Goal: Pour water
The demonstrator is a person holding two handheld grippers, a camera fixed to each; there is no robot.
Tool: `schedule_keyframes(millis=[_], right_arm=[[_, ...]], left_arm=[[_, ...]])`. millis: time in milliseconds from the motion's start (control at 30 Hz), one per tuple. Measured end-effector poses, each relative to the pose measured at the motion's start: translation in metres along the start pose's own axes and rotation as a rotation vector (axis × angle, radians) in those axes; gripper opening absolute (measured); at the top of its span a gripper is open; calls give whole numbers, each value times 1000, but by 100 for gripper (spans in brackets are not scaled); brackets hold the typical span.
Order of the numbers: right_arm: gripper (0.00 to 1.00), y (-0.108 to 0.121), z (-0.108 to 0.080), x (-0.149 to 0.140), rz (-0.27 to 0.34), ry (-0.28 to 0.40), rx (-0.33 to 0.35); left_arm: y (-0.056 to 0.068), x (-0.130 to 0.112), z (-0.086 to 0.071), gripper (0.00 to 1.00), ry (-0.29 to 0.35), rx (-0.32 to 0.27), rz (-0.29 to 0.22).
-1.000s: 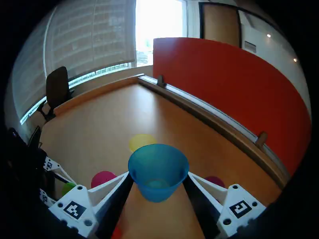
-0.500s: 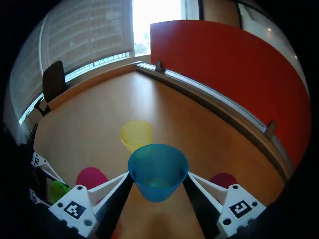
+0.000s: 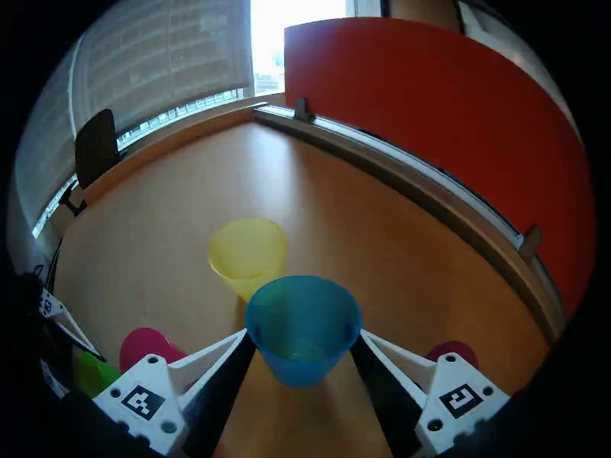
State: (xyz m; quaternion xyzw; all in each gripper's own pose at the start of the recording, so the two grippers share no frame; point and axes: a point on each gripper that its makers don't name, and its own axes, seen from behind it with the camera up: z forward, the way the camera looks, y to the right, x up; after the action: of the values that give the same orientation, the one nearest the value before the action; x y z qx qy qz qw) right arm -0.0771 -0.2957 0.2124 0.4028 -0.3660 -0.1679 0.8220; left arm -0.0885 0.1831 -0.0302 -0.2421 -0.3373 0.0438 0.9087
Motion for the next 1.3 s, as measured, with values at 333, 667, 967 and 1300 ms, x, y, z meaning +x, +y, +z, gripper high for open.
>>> schedule_keyframes(millis=[333,667,967,1300], right_arm=[[89,3,8,-8,-29,-27,-11],[89,1,11,-6,-26,-23,-2],[90,-2,7,-12,-43,-48,2],[93,-3,6,-27,-61,-90,1]], left_arm=[[-6,0,-8,92,9,10,-35],[-6,1,-11,92,11,15,-41],[-6,1,-12,92,13,19,-42],[-5,1,-13,92,13,25,-41]])
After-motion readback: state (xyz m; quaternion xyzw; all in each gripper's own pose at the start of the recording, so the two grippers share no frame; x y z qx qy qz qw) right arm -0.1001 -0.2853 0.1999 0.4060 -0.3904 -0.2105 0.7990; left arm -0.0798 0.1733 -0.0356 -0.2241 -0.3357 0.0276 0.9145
